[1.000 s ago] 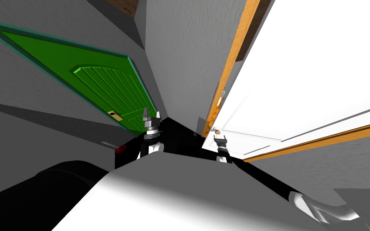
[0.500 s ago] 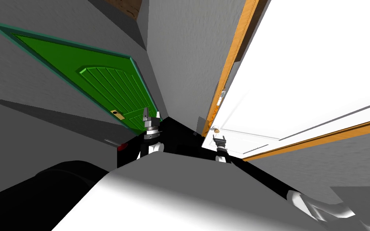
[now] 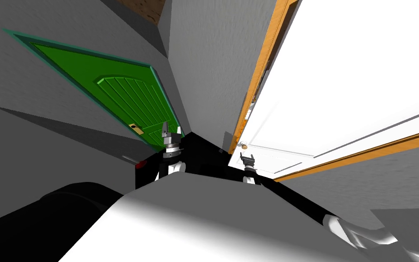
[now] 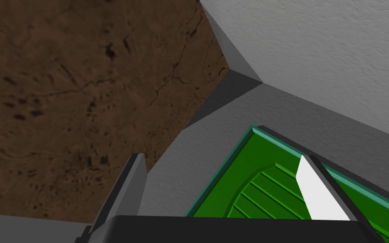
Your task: Pull the door open
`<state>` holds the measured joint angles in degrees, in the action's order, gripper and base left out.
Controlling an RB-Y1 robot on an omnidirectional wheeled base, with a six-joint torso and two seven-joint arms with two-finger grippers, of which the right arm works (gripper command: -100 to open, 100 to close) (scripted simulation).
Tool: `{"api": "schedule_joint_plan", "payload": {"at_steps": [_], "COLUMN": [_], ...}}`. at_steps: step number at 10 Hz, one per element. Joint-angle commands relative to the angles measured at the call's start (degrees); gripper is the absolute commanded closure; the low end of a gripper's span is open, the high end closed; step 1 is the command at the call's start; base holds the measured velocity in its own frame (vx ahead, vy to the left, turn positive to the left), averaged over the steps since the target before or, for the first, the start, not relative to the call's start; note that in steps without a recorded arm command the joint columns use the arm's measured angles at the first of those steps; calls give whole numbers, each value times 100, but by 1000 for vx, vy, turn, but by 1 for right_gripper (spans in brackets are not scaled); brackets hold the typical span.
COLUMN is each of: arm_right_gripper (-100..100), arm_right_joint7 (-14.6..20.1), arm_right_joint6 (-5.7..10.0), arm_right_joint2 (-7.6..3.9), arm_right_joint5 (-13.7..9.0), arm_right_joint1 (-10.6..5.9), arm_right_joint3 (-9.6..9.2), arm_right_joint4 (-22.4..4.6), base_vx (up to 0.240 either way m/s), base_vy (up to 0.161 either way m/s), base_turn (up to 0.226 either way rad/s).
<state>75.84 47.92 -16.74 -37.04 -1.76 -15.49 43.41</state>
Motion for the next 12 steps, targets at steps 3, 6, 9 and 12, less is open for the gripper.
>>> {"api": "schedule_joint_plan", "payload": {"at_steps": [3, 6, 9, 12], "arm_right_gripper": [-100, -100, -100, 100], "arm_right_joint7": [406, 518, 752, 811], "arm_right_joint6": [-29, 59, 185, 243], "arm_right_joint2": [13, -141, -352, -378], "arm_right_joint5": [-167, -196, -270, -272], "arm_right_joint1": [25, 91, 180, 143], "arm_right_joint3": [-120, -45, 38, 37], "arm_right_joint4": [78, -14, -142, -257], "base_vx": [-56, 99, 205, 103], "base_vy": [-13, 3, -3, 6], "base_turn": [18, 96, 122, 41]}}
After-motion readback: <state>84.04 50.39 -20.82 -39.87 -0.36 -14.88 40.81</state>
